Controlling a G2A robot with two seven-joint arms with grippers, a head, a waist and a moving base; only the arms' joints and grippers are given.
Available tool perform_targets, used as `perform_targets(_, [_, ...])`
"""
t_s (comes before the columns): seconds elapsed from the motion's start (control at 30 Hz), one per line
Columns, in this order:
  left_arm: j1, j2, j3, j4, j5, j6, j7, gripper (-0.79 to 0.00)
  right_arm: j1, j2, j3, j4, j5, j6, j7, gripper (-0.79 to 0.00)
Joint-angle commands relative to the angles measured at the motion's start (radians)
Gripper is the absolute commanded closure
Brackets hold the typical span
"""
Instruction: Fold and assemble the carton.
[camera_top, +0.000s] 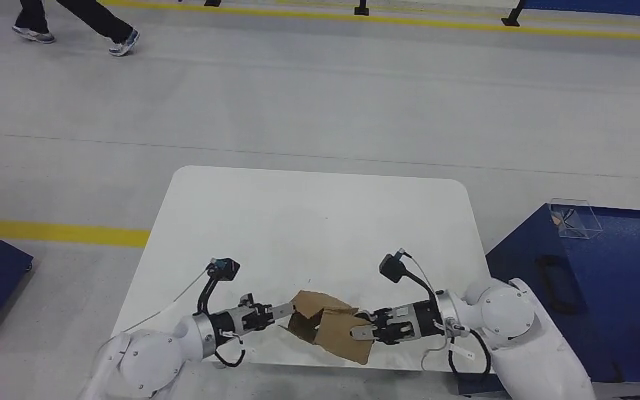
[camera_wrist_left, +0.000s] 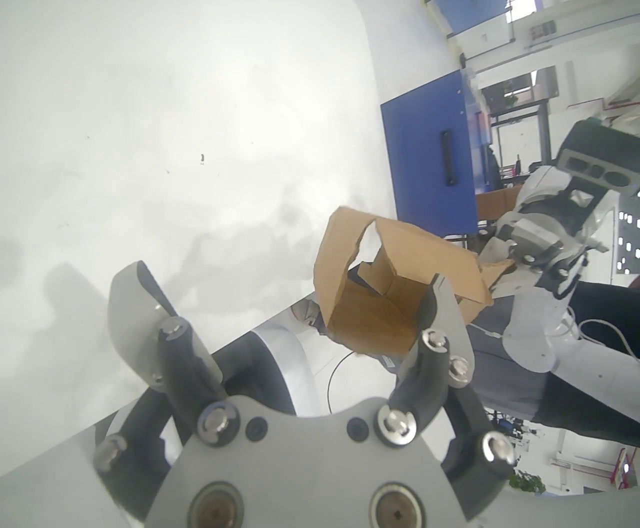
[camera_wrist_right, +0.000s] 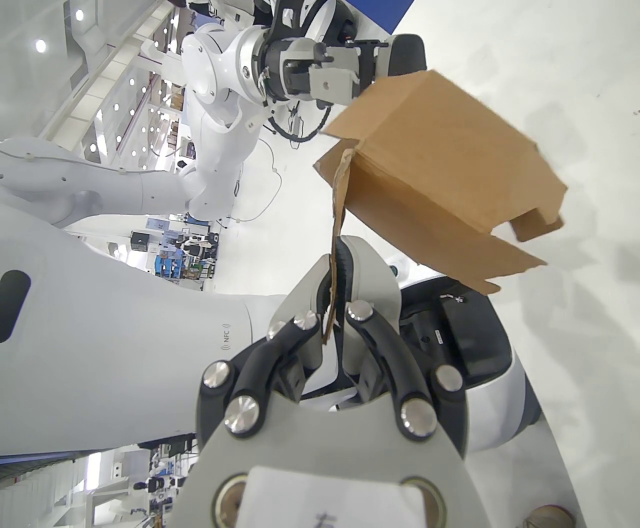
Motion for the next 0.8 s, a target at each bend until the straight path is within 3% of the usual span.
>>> perform_targets(0.0, [0.002,0.002,0.008,-0.004,0.014,-0.001,-0.009,-0.785,0.017,-0.001,-0.018,0.005,0.002,0.007,-0.005,0.000])
perform_targets(0.47, [0.026,0.017,-0.042,-0.009,-0.087,-0.054,-0.002,-0.785,0.101,-0.005,-0.084,0.060,0.027,0.044,-0.022,0.000])
perform_targets(0.77, [0.017,0.024,-0.029,-0.016,-0.072,-0.034,-0.006,-0.785,0.141,-0.005,-0.106,0.099,0.072,0.045,0.001,0.000])
